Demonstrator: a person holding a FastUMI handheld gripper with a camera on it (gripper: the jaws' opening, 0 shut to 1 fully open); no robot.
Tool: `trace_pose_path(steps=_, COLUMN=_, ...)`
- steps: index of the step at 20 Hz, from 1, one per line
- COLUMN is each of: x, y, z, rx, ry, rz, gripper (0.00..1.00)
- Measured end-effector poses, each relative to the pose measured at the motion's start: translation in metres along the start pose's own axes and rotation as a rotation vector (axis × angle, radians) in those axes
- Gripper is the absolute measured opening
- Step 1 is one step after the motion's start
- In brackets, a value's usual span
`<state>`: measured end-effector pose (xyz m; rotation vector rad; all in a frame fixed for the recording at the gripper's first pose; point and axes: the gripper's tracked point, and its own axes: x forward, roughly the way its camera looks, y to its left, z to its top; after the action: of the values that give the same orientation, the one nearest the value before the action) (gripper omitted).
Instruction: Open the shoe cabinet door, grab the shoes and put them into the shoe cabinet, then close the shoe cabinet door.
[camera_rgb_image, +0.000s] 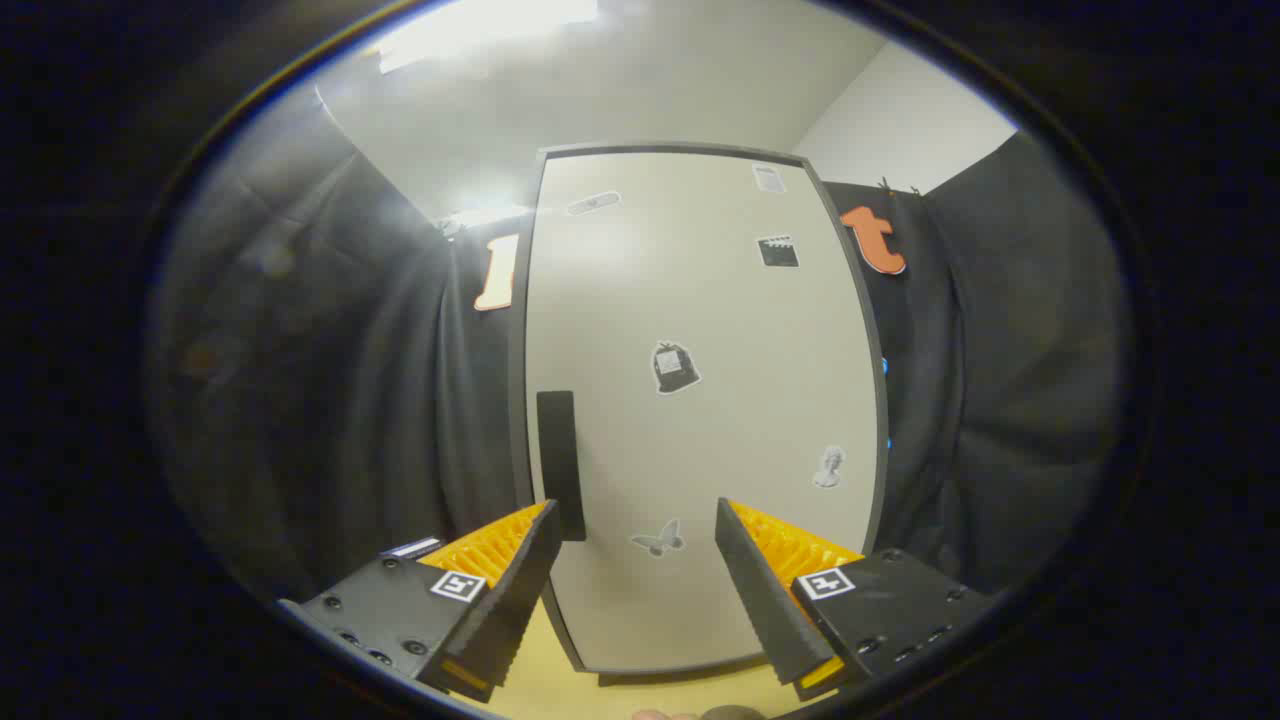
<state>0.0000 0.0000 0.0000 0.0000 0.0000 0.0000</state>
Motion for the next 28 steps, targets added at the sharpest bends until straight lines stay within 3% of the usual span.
trace_pose_path(steps=18, x=0.003, y=0.023, z=0.003, rx=-0.023, ry=0.036, rz=0.009, gripper=0.97)
trace_pose_path(steps=28, x=0.054, y=0.056, z=-0.008, rx=-0.030, ry=0.070, rz=0.021, gripper=0.97)
